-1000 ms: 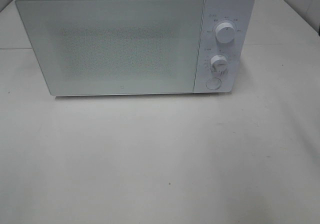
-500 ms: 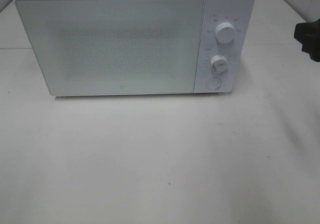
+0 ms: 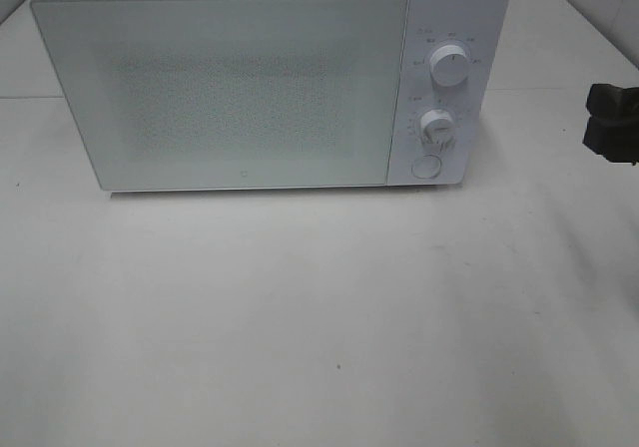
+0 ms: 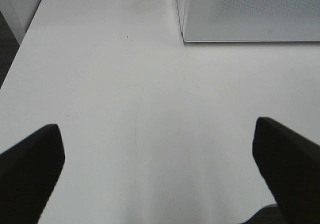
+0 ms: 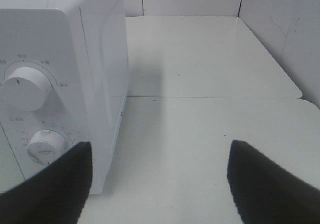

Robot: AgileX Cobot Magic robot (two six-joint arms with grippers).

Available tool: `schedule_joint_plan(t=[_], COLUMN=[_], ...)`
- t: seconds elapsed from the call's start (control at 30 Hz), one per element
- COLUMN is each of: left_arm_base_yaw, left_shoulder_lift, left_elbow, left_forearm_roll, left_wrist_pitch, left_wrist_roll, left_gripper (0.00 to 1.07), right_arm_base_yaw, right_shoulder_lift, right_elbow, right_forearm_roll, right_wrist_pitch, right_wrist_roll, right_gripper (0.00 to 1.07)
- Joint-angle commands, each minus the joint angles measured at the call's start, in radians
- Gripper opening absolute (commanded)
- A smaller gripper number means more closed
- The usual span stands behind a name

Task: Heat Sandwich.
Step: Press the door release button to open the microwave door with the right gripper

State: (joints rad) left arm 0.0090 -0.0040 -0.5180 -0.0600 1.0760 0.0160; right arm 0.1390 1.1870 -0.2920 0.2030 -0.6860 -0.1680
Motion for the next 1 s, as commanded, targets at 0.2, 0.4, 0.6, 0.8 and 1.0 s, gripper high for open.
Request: schedule_joint_plan(t=[0.2, 0.4, 0.6, 0.8, 1.0], left_arm_base_yaw=[-0.002, -0.002, -0.002, -0.002, -0.002], left_shoulder_lift=[-0.018, -0.018, -0.018, -0.018, -0.018], left_elbow=[0.001, 0.001, 0.001, 0.001, 0.001], left_forearm_roll=[-0.008, -0.008, -0.008, -0.008, -0.008], left_wrist_pitch=[-0.004, -0.004, -0.004, -0.004, -0.004], left_wrist_roll=[-0.003, -0.003, -0.003, -0.003, -0.003], left_gripper=[0.98, 0.98, 0.98, 0.98, 0.98], right_arm_base_yaw=[0.169, 0.31, 0.419, 0.499, 0.581], right_shoulder_lift=[0.105, 0.215, 0.305, 0.369, 0.431], right_elbow=[0.002, 0.002, 0.002, -0.004, -0.015], right_forearm_roll=[0.173, 0.312, 0.417, 0.508, 0.585], right_wrist_pitch=[-0.192, -0.335, -0.437, -0.501, -0.538], right_wrist_roll=[-0.112, -0.116, -0.116, -0.116, -0.116], right_gripper=[0.73, 0.73, 0.73, 0.73, 0.73])
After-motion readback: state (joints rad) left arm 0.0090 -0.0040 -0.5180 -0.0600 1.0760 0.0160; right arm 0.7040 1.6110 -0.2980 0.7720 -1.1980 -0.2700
